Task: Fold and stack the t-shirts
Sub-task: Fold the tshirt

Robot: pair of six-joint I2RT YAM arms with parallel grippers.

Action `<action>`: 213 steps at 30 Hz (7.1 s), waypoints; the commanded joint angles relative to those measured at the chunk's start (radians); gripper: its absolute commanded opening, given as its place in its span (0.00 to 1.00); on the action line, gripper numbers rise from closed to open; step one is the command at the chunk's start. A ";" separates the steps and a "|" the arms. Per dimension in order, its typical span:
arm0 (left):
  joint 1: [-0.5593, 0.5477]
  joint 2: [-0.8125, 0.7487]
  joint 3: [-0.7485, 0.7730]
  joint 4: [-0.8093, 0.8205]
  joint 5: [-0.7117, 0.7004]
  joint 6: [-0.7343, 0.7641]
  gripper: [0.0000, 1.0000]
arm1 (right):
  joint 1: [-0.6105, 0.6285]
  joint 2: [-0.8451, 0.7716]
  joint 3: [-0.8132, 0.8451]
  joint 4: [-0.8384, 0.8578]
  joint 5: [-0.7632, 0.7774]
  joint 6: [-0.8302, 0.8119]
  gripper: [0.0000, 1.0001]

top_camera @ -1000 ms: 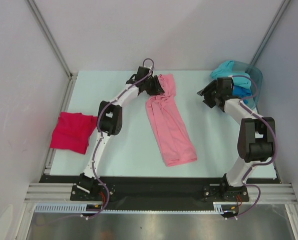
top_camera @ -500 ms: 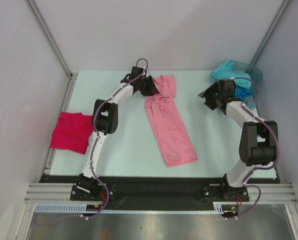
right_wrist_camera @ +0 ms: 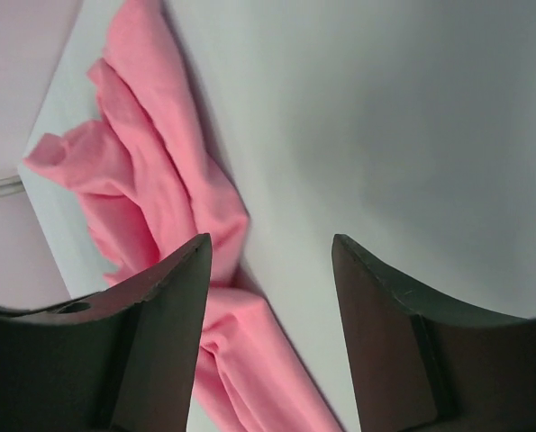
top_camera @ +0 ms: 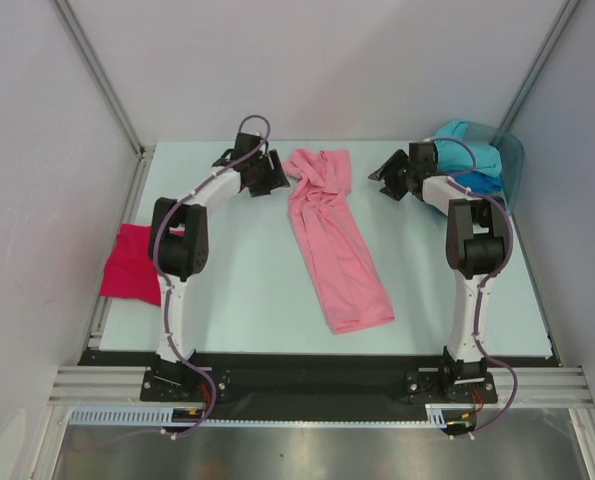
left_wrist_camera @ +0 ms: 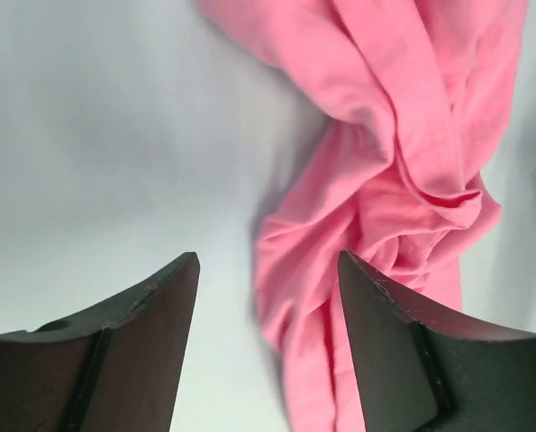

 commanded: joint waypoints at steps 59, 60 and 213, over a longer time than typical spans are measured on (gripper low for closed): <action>-0.644 -0.829 -1.364 0.681 -0.088 -0.483 0.67 | 0.059 0.502 0.799 -0.319 -0.069 -0.116 0.04; -0.656 -0.823 -1.360 0.687 -0.091 -0.486 0.67 | 0.059 0.500 0.801 -0.315 -0.067 -0.117 0.03; -0.707 -0.965 -1.539 0.822 -0.254 -0.400 0.46 | 0.770 -1.221 -1.353 -0.085 0.315 0.338 0.43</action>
